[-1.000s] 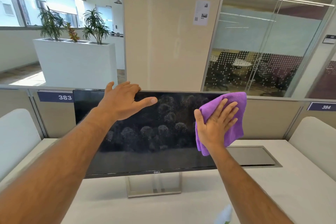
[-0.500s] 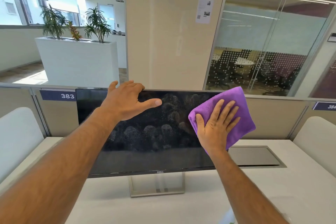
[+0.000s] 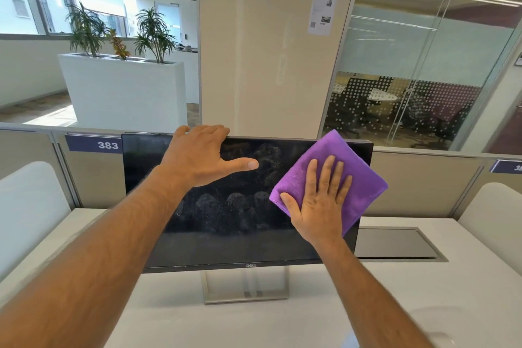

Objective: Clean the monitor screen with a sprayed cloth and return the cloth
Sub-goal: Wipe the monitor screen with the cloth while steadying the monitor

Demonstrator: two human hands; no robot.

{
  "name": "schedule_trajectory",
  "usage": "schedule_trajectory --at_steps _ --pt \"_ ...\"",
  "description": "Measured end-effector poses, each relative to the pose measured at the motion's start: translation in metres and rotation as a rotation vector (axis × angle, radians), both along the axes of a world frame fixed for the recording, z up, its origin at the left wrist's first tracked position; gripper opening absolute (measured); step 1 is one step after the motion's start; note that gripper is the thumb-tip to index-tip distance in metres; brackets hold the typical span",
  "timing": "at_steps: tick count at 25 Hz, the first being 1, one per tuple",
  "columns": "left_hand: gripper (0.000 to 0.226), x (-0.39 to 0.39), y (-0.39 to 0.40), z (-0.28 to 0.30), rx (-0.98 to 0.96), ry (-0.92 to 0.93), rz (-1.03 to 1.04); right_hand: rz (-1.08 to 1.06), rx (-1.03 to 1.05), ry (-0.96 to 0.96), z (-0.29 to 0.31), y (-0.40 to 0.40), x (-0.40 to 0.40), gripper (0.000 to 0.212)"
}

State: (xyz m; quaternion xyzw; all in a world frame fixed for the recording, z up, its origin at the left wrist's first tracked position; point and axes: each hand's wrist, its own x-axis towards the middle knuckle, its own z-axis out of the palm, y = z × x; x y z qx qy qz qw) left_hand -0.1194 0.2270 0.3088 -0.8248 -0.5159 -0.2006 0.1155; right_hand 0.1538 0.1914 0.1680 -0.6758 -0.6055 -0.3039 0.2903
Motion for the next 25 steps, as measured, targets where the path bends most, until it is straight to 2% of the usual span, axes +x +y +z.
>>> schedule_trajectory --at_steps 3,7,12,16,19,25 --pt "0.122 -0.001 0.000 0.000 0.024 0.029 -0.011 -0.078 0.000 0.131 -0.004 -0.005 0.016 0.095" --pt "0.128 -0.003 0.001 0.003 0.022 0.067 -0.029 -0.095 0.033 0.265 0.022 0.004 0.015 0.096" --pt "0.132 -0.004 0.002 0.004 -0.015 0.081 -0.037 -0.042 0.040 0.161 0.043 0.015 -0.011 0.096" --pt "0.132 -0.004 0.001 0.005 -0.016 0.074 -0.035 0.044 0.007 -0.045 0.026 0.009 -0.025 0.097" --pt "0.131 -0.004 -0.001 0.004 -0.011 0.075 -0.030 0.063 -0.024 -0.144 0.006 0.001 -0.007 0.097" --pt "0.128 -0.005 0.001 0.003 -0.010 0.079 -0.042 -0.077 -0.042 0.078 0.014 -0.005 0.021 0.097"
